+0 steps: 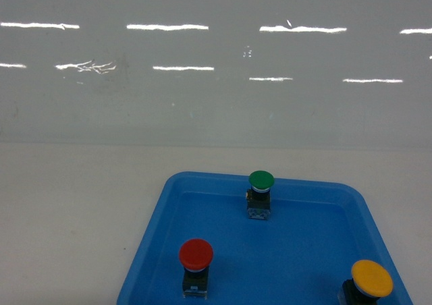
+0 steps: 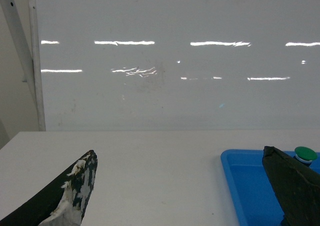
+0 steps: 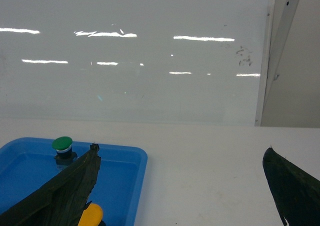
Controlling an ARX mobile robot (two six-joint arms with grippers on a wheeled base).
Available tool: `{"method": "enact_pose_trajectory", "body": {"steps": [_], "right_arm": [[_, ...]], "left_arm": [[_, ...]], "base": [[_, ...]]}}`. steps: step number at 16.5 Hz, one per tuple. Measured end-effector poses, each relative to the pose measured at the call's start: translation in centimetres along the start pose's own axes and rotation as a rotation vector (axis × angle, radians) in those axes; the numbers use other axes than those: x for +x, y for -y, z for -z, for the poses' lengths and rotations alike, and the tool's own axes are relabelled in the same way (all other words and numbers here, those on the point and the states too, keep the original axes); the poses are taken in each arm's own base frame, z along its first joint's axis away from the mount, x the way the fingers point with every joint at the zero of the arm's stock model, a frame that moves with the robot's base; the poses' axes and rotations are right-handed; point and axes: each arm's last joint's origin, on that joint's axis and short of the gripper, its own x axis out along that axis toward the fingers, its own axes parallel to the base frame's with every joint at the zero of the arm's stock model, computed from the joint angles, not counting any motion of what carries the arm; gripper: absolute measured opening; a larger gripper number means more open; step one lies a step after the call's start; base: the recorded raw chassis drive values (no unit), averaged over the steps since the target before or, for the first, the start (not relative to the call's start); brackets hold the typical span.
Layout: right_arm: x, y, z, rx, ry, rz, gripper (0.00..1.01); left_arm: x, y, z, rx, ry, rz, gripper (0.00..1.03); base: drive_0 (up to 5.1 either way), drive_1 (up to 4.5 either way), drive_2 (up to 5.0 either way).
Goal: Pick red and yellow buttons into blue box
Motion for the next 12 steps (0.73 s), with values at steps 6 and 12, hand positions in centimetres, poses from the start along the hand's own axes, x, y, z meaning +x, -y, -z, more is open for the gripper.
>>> {"method": "enact_pose_trajectory", "body": {"steps": [6, 12], "right_arm": [[0.00, 0.00, -0.01, 0.000, 0.001, 0.000, 0.98], [0.50, -0.77, -0.40, -0.004, 0.030, -0.053, 0.98]], "left_arm": [[0.00, 0.00, 0.00, 0.000, 0.000, 0.000, 0.98], [0.02, 0.79, -0.33, 0.016, 0.033, 0.025, 0.98]], "base": [[0.0, 0.00, 0.0], [0.0, 0.00, 0.0]]}}
